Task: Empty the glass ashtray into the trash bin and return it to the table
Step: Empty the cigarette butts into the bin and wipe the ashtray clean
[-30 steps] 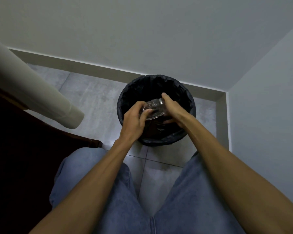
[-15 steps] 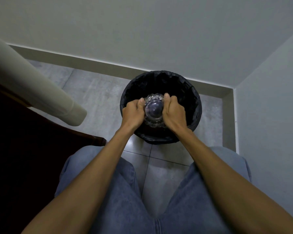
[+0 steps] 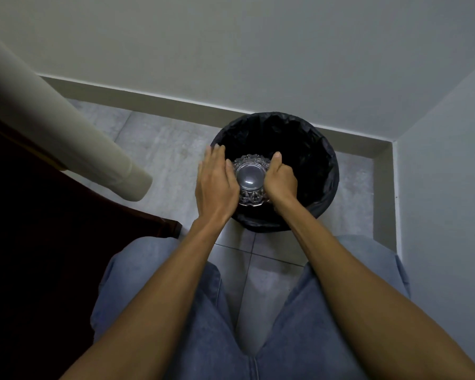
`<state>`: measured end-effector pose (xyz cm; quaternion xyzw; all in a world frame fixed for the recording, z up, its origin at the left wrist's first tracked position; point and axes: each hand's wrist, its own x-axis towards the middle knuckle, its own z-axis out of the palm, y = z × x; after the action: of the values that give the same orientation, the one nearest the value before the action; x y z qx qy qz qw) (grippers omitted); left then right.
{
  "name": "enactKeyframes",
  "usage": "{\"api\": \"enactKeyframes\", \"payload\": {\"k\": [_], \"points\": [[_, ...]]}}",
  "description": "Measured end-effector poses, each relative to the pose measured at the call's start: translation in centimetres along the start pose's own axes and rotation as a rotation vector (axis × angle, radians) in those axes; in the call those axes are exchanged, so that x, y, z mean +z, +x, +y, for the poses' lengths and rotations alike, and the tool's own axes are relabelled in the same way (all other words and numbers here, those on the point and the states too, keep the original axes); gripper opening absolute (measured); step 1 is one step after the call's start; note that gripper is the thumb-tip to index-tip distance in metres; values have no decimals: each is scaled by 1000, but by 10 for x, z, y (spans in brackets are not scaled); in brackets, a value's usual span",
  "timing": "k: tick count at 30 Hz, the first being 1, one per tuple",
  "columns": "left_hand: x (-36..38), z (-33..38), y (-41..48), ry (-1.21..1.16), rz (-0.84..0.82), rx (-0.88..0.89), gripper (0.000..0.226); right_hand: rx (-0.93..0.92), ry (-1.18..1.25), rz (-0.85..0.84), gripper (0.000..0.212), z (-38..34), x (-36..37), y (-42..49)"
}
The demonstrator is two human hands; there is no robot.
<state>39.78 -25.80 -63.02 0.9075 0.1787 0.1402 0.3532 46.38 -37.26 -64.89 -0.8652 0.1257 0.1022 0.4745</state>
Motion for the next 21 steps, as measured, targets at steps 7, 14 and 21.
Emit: {"api": "enactKeyframes", "payload": {"k": [7, 14, 21], "points": [[19, -20, -1, 79, -62, -9, 51, 292, 126, -154, 61, 0, 24, -2], [23, -21, -2, 56, -33, 10, 51, 310, 195, -115, 72, 0, 30, -2], [25, -22, -2, 29, -17, 33, 52, 204, 158, -15, 68, -5, 21, 0]]}}
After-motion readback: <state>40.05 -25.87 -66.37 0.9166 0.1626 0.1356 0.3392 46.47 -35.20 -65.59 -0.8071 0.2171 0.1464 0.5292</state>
